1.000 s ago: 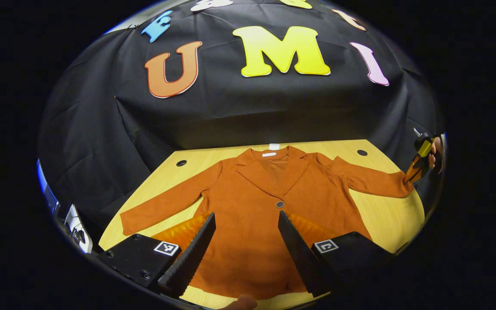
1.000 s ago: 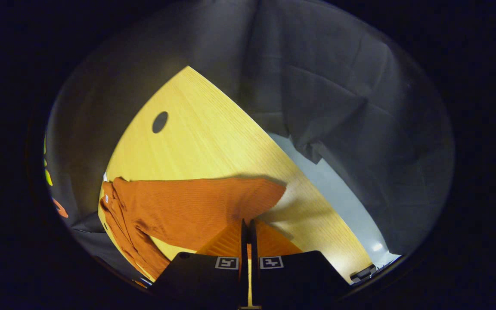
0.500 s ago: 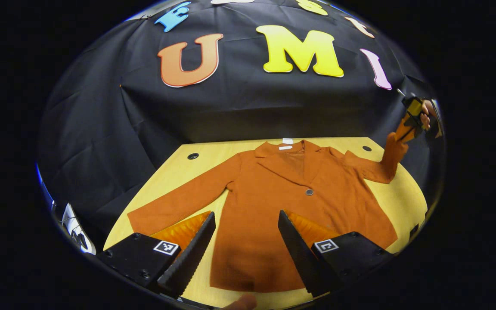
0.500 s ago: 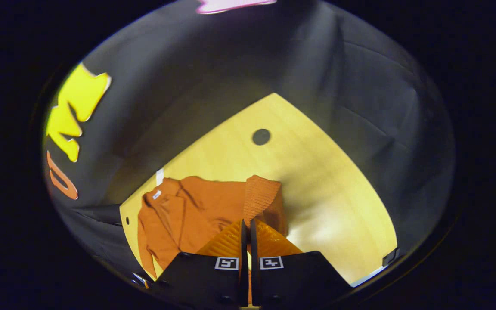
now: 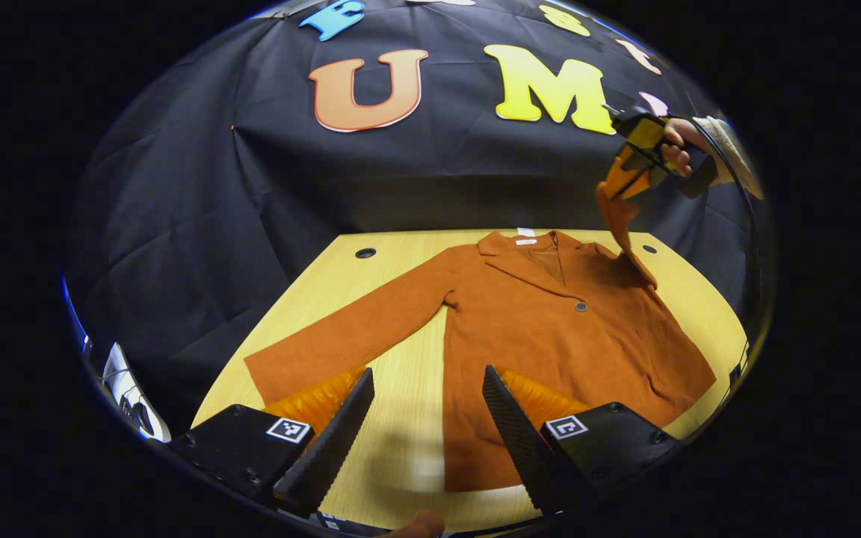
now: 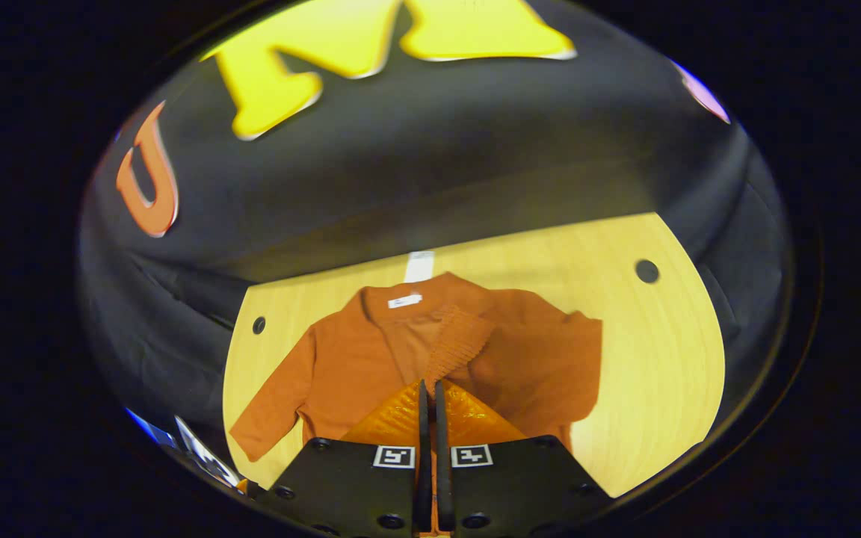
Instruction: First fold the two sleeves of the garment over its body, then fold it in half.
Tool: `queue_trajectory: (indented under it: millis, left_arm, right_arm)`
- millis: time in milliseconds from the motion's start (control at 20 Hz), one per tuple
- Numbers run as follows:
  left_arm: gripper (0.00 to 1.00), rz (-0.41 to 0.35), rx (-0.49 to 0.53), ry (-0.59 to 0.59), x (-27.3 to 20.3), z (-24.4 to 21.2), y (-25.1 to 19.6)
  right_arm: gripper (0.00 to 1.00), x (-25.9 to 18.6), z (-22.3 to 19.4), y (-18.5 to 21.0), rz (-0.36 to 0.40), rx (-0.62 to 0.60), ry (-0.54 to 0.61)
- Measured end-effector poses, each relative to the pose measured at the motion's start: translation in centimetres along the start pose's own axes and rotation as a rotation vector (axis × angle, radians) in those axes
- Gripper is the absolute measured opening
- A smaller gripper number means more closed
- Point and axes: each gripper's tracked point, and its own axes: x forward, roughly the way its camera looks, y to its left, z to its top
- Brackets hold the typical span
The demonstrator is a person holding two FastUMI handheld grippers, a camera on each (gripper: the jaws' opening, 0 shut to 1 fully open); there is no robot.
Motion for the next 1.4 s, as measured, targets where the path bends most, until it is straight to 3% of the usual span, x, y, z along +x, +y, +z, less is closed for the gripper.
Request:
queue_trajectory:
  millis: [200,450,550,800,850,950,1000,1050,1150,1200,1250,1400]
  left_arm:
    - [0.98,0.004,-0.001,0.016,0.2,-1.3,2.8]
    - [0.98,0.041,-0.006,0.021,-0.5,-2.3,6.0]
    - [0.98,0.047,-0.006,0.013,-0.7,-2.6,6.8]
    - [0.98,0.081,-0.041,0.041,-1.6,-3.9,8.2]
    - [0.98,0.090,-0.041,0.045,-1.8,-4.1,8.5]
    - [0.98,0.102,-0.045,0.063,-1.9,-4.6,8.8]
    - [0.98,0.109,-0.049,0.080,-2.0,-5.0,9.0]
    - [0.98,0.112,-0.052,0.093,-2.0,-5.4,9.2]
    - [0.98,0.137,-0.058,0.119,-1.8,-5.8,10.0]
    - [0.98,0.156,-0.062,0.128,-1.7,-5.7,10.6]
    - [0.98,0.175,-0.075,0.137,-1.4,-5.6,11.2]
    - [0.98,0.187,-0.210,0.174,-0.2,-4.9,12.3]
  right_arm:
    - [0.05,4.7,-4.2,10.4,0.095,-0.055,0.093]
    - [0.03,9.9,-8.9,18.0,0.164,-0.064,0.177]
    - [0.01,12.2,-9.8,19.6,0.164,-0.042,0.183]
    - [0.04,15.6,-10.2,19.4,0.105,-0.017,0.179]
    - [0.12,15.5,-10.4,19.3,0.100,0.008,0.185]
    - [0.12,15.3,-10.4,20.1,0.147,0.089,0.192]
    - [0.39,14.9,-10.2,20.0,0.163,0.121,0.200]
    - [0.36,14.3,-10.1,19.7,0.179,0.149,0.208]
    - [0.54,13.1,-9.3,19.3,0.197,0.192,0.197]
    - [0.70,12.1,-9.0,18.7,0.201,0.198,0.191]
    - [0.76,11.2,-8.7,18.1,0.208,0.196,0.190]
    - [0.77,7.3,-8.6,16.7,0.273,0.145,0.212]
